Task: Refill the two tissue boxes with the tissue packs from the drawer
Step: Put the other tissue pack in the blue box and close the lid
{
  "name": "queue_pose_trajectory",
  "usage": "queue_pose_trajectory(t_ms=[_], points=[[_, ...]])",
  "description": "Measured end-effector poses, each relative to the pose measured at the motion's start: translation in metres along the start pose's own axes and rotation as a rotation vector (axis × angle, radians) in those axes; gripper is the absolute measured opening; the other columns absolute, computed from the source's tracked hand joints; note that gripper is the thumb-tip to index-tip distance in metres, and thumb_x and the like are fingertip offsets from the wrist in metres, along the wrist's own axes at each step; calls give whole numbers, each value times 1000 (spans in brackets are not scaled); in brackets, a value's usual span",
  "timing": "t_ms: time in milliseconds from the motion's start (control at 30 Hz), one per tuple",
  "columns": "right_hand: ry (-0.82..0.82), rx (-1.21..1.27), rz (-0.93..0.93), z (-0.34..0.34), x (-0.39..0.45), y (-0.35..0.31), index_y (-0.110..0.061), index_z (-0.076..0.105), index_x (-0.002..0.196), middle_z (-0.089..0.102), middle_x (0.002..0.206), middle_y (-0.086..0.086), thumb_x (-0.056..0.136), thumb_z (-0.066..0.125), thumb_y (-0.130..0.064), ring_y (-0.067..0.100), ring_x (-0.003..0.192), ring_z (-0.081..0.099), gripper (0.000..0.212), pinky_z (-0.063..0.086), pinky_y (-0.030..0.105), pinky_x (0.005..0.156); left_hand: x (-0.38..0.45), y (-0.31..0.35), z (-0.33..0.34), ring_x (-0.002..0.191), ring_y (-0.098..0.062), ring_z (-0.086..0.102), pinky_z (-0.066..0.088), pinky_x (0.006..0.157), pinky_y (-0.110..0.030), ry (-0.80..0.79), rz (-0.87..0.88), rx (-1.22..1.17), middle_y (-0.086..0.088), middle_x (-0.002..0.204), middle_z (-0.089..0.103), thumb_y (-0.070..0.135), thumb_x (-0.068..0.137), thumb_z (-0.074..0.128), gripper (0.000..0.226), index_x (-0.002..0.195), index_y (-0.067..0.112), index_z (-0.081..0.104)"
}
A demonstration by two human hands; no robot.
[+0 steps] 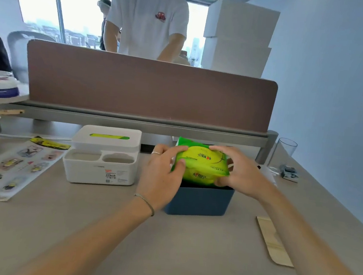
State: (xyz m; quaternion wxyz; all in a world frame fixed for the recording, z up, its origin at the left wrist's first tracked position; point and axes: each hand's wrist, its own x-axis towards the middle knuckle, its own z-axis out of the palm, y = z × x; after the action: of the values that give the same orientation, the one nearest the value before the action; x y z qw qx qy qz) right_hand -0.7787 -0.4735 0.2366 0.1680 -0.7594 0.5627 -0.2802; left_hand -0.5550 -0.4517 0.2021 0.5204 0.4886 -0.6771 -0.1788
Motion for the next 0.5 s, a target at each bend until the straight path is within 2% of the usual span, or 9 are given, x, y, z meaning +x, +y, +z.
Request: queue_pose_trajectory(t_ms=[100,267,367,500], points=[[-19,6,-5,-1,3,3,-34,52,139,50,132,-2,59,88,-12,17,114,50,91,47,35,94,1,3,1,94,-9,58,41,74,-3,-5,-8,20,7,106,50,20,98,57,33,127,30,69],[-56,9,-17,-5,8,5,-33,54,140,53,130,-2,62,86,-6,17,107,53,89,43,23,78,4,5,-1,85,-4,57,37,69,2,-3,-10,56,7,104,51,20,97,60,31,125,30,70],[-59,7,-27,-11,10,6,-34,56,139,55,131,-4,61,82,-4,14,106,53,88,43,23,75,5,5,-1,76,-4,60,42,68,-4,-32,-1,67,4,102,55,21,96,63,28,120,30,72],[-92,-55,-28,-5,8,7,-33,54,140,53,133,-6,62,82,-9,12,115,51,86,44,27,86,4,-2,0,78,-8,61,49,72,-18,-36,3,132,4,99,59,21,95,63,22,112,27,76]])
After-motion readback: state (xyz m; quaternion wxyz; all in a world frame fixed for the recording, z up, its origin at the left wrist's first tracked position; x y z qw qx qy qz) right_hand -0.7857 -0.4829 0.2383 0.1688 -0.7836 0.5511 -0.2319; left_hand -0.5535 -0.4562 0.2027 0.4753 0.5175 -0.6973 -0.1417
